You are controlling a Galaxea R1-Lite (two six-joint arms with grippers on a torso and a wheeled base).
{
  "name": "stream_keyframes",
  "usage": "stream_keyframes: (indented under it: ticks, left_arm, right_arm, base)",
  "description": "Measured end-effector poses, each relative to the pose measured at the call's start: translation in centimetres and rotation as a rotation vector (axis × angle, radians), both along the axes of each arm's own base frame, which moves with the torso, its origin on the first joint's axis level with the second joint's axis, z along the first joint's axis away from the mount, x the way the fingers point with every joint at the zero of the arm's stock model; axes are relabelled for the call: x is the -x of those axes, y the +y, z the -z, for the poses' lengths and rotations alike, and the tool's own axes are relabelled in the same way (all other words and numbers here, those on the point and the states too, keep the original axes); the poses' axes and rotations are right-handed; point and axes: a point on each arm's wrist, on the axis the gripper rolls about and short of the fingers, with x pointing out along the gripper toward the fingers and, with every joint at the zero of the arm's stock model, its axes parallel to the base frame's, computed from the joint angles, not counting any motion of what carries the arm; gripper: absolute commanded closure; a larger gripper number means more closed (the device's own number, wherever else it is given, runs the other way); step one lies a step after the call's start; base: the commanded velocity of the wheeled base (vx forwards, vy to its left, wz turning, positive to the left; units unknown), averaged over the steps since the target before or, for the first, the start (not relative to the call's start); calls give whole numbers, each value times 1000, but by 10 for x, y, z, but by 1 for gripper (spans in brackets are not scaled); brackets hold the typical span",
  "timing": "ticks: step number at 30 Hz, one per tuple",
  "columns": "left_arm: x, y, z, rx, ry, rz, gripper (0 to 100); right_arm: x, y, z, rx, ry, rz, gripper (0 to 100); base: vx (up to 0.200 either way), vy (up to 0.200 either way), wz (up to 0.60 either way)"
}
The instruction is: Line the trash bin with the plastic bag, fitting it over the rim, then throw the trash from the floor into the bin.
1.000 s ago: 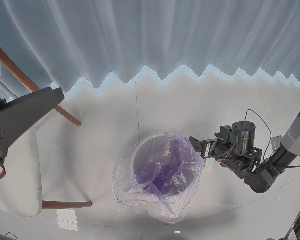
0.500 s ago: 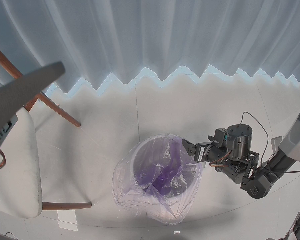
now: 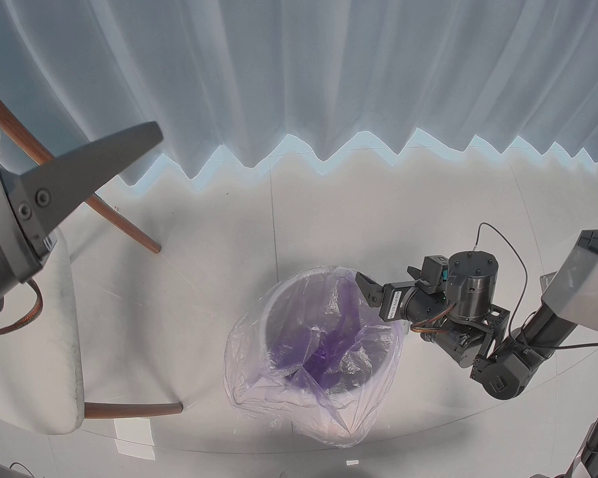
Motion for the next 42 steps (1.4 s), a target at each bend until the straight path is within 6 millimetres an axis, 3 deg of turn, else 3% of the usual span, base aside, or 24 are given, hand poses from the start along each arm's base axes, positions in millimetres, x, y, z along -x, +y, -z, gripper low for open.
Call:
stream_keyframes:
  ticks: [15, 22, 34, 42]
  left_arm:
    - [-1, -2, 1, -1, 4, 11, 0]
    - [-1, -1, 3, -10, 2, 15, 0]
    - [2, -1, 10, -31, 8, 72, 0]
    - [2, 0, 11, -32, 8, 73, 0]
  right_arm:
    - [-2, 1, 6, 9, 17, 1, 0]
    - [-10, -2, 12, 15, 24, 19, 0]
    - [-33, -26, 19, 23, 17, 100, 0]
    - [-38, -29, 28, 31, 36, 110, 0]
  base:
    - [-160, 0, 0]
    - [0, 0, 0]
    - [0, 0, 0]
    - [0, 0, 0]
